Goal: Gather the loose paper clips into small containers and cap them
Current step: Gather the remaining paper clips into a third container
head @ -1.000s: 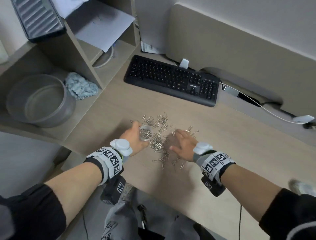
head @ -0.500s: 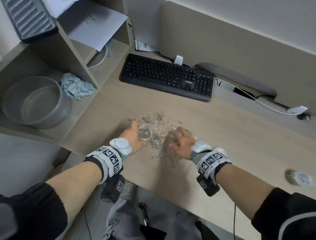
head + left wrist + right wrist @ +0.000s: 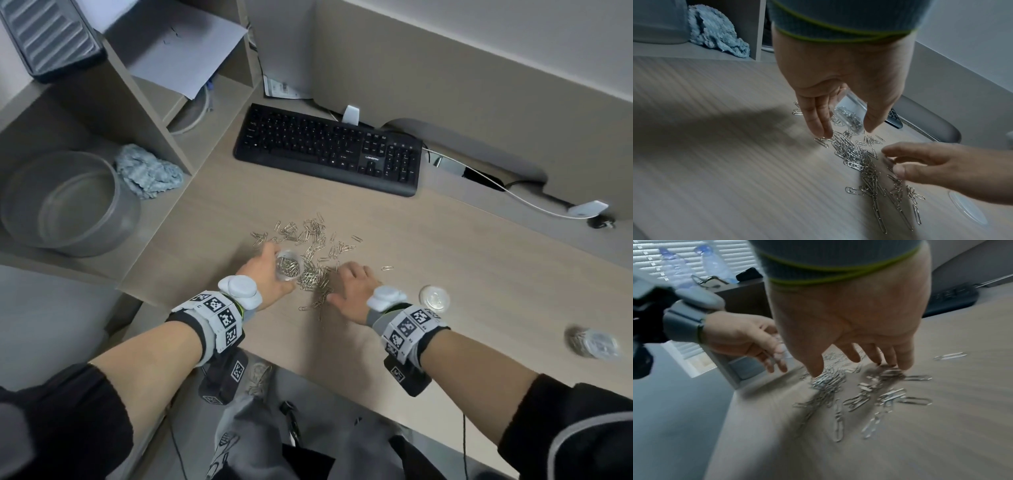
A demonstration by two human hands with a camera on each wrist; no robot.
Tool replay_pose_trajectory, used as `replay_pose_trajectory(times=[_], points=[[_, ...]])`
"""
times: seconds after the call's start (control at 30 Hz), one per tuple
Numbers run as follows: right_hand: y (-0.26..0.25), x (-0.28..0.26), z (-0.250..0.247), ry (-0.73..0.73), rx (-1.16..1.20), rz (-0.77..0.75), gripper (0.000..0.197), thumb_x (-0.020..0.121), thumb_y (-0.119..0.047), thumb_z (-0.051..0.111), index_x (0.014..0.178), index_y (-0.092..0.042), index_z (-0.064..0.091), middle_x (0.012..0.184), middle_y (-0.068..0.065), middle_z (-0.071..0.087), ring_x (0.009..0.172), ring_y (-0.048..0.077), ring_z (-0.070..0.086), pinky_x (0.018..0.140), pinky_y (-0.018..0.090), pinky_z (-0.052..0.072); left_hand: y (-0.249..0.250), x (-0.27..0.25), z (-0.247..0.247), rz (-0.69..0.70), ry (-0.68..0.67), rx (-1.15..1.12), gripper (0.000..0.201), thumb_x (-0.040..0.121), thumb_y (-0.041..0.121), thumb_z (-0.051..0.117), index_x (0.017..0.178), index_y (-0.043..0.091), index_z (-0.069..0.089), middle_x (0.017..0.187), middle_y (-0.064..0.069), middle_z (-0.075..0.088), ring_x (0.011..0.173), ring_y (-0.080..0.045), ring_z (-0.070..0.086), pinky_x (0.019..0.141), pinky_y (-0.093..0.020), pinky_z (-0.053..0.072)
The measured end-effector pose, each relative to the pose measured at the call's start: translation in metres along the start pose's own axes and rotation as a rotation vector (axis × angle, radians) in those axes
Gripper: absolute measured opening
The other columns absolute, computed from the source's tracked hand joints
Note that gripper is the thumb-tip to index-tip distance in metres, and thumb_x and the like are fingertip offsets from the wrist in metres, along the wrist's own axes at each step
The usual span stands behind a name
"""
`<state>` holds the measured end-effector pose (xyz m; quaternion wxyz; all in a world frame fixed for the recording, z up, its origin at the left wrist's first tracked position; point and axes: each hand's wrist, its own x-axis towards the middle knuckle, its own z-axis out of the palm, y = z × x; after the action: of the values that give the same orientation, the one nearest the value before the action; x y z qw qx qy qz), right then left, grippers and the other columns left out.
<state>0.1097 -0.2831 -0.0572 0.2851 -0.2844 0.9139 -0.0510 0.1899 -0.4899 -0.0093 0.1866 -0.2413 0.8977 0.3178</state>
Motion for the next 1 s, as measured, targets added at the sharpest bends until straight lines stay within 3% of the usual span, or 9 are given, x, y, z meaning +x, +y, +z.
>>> replay_pose_trajectory(times=[0.13,0.27,0.33,0.47,0.63,0.73,0.83,0.9,1.0], points=[[0.041,0.008,-0.025,0.005,-0.027,0.260,0.058,0.090,-0.057,0.047,0.128,-0.013,0.040,0.122,0.012,0.049,0.103,0.032,0.055,0.084,0.044,0.050,-0.003,-0.005,-0.002,0.007,0.003,-0.016,0.061,0.079,0.031,0.074,0.125,0.016,0.037,0.093,0.000,0.059,0.077,-0.022,0.058,0.065,-0.029,0.041],[0.065,0.019,-0.038,-0.051,-0.064,0.457,0.060,0.090,-0.057,0.047,0.129,-0.013,0.038,0.121,0.009,0.045,0.099,0.033,0.059,0.078,0.045,0.051,-0.010,-0.011,-0.001,-0.002,0.011,-0.013,0.063,0.077,0.031,0.074,0.125,0.016,0.036,0.093,-0.001,0.061,0.078,-0.024,0.060,0.067,-0.033,0.049],[0.061,0.023,-0.041,-0.056,-0.113,0.451,0.056,0.093,-0.053,0.046,0.130,-0.011,0.038,0.122,0.010,0.045,0.101,0.033,0.059,0.076,0.042,0.048,-0.014,-0.014,0.000,-0.007,0.018,-0.017,0.065,0.077,0.030,0.074,0.128,0.017,0.036,0.095,-0.002,0.062,0.078,-0.025,0.061,0.069,-0.034,0.050],[0.034,0.024,-0.027,-0.116,-0.142,0.321,0.058,0.096,-0.051,0.042,0.133,-0.007,0.038,0.126,0.013,0.051,0.103,0.033,0.061,0.085,0.047,0.052,-0.017,-0.018,0.001,-0.005,0.024,-0.041,0.067,0.077,0.029,0.074,0.130,0.018,0.035,0.094,-0.002,0.062,0.079,-0.025,0.061,0.066,-0.031,0.047],[0.009,0.011,-0.014,-0.162,-0.096,0.097,0.049,0.098,-0.041,0.041,0.138,-0.012,0.044,0.127,0.012,0.054,0.101,0.032,0.062,0.081,0.037,0.051,-0.016,-0.019,0.001,-0.012,0.014,-0.044,0.063,0.077,0.032,0.073,0.127,0.019,0.037,0.097,-0.003,0.063,0.080,-0.026,0.062,0.068,-0.034,0.050],[0.017,0.011,-0.021,-0.119,-0.024,0.204,0.050,0.093,-0.053,0.042,0.111,-0.009,0.056,0.100,0.011,0.067,0.075,0.027,0.063,0.068,0.034,0.052,-0.016,-0.019,0.000,-0.007,0.021,-0.050,0.064,0.078,0.033,0.074,0.127,0.018,0.036,0.097,-0.003,0.063,0.081,-0.026,0.062,0.070,-0.036,0.051],[0.025,0.002,-0.026,-0.270,0.107,0.327,0.046,0.093,-0.053,0.043,0.080,-0.012,0.058,0.068,0.007,0.070,0.055,0.023,0.068,0.069,0.040,0.060,-0.019,-0.022,0.002,-0.003,0.031,-0.056,0.065,0.077,0.033,0.074,0.127,0.020,0.036,0.098,-0.004,0.064,0.081,-0.028,0.062,0.071,-0.037,0.052],[0.016,-0.004,-0.025,-0.345,0.196,0.301,0.042,0.095,-0.049,0.045,0.072,-0.015,0.056,0.061,0.007,0.070,0.051,0.022,0.068,0.073,0.040,0.061,-0.021,-0.025,0.003,-0.010,0.037,-0.056,0.068,0.075,0.034,0.075,0.129,0.021,0.035,0.099,-0.004,0.064,0.083,-0.029,0.063,0.073,-0.039,0.053],[-0.010,0.003,-0.017,-0.307,0.348,0.254,0.039,0.094,-0.045,0.051,0.070,-0.016,0.058,0.066,0.006,0.070,0.057,0.021,0.069,0.075,0.039,0.061,-0.024,-0.027,0.006,-0.025,0.027,-0.027,0.066,0.074,0.036,0.074,0.125,0.019,0.036,0.096,-0.006,0.065,0.082,-0.031,0.063,0.073,-0.042,0.054]])
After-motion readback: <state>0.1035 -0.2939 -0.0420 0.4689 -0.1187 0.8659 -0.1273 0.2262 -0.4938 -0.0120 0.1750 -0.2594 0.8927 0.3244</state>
